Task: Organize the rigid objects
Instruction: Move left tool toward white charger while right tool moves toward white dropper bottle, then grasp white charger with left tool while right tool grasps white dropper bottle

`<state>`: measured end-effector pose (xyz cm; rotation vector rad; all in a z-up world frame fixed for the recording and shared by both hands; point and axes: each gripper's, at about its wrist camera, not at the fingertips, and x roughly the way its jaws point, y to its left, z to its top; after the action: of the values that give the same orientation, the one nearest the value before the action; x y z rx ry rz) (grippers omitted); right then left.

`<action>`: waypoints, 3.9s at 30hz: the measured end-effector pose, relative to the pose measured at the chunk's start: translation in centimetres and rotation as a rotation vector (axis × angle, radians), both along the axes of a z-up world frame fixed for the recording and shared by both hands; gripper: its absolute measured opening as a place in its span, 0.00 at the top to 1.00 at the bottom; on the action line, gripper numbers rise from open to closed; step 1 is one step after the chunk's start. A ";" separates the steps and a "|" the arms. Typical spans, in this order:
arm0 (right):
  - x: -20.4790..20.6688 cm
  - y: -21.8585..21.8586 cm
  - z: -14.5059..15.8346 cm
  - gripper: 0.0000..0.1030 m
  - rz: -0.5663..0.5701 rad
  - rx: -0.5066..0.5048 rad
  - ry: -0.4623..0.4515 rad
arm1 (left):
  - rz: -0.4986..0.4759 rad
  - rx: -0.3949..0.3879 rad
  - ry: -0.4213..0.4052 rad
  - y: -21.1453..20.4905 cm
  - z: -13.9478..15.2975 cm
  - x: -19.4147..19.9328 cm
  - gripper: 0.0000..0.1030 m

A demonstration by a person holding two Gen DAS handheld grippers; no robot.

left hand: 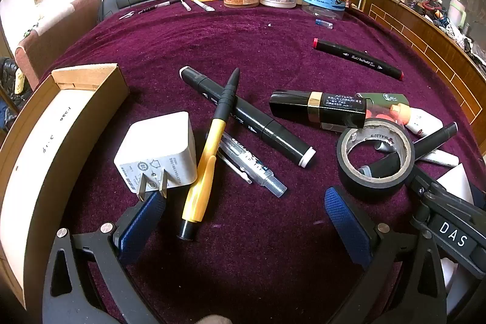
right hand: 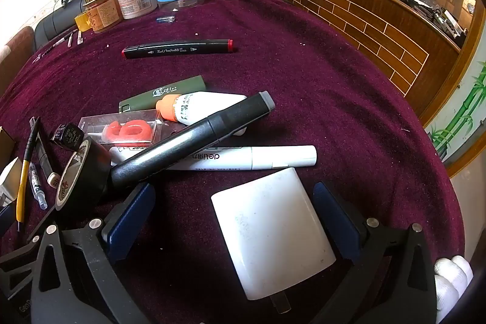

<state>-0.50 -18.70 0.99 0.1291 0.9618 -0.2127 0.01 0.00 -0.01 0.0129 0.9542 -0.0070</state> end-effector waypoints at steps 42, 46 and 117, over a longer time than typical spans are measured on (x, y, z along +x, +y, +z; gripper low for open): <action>-0.1 0.3 0.3 0.00 0.239 0.004 0.124 | -0.004 0.009 0.040 -0.2 0.0 -1.1 0.01; 0.3 0.0 0.7 0.02 0.199 0.019 0.168 | -0.010 0.006 0.044 -0.1 0.1 -1.1 0.01; -8.8 1.2 3.1 0.19 0.254 0.211 -0.075 | -0.188 -0.128 -0.056 6.5 5.7 -3.2 0.61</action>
<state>-9.27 -17.47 4.06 0.2054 0.9149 0.1271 -3.21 6.47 5.66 -0.0154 0.8925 -0.2403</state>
